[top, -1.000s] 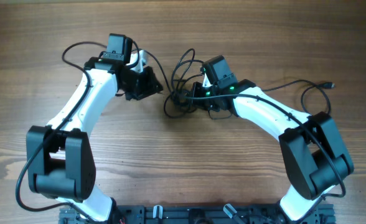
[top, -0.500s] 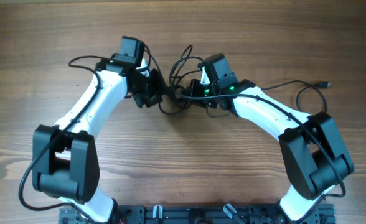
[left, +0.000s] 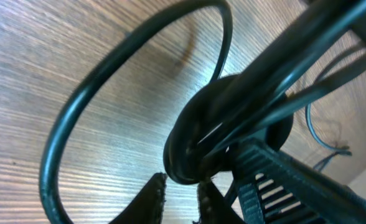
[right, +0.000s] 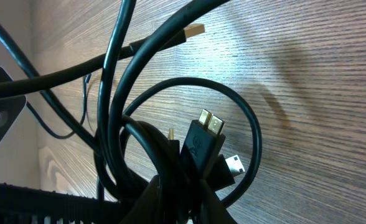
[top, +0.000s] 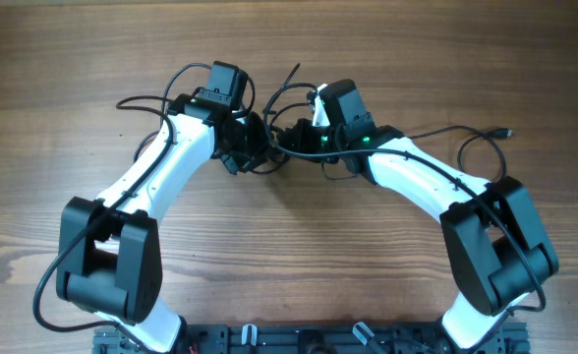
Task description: Untangle cables
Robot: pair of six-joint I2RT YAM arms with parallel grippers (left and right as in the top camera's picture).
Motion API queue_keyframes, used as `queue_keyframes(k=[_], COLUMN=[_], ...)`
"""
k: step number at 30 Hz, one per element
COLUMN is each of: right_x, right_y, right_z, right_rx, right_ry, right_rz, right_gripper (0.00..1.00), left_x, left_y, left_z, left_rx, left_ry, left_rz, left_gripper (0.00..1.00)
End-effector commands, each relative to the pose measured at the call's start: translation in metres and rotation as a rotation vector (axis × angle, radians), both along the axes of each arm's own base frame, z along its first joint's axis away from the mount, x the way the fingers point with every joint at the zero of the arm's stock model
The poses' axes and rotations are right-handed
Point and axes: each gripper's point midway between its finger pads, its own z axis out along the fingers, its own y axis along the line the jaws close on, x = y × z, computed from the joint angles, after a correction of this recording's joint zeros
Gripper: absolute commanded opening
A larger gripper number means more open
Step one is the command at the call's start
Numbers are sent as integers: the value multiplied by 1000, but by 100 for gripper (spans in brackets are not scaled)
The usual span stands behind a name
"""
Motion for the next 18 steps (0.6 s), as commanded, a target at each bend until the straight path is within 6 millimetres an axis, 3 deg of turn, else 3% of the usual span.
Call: queue_keyframes(k=[1,6,13,15,18], right_x=[-3,-5,-14,-15,-16], right_y=[3,4,11,10,10], right_z=[0,0,4,3,2], right_rx=[17,14,62,62,67], right_ry=[-4,-14,13,40,63], right_rz=[38,59,104,87,68], right_gripper=[4,4,4,4,4], left_x=[11,22,28,28,26], left_y=[17,35,38,38,34], left_z=[-4,-7,-6,-6,-5], left_rx=[104,210,231,230,205], left_ry=[-42,-94,-125,-124,-114], left_rz=[58,94,105,104,91], left_gripper=[4,4,5,23,34])
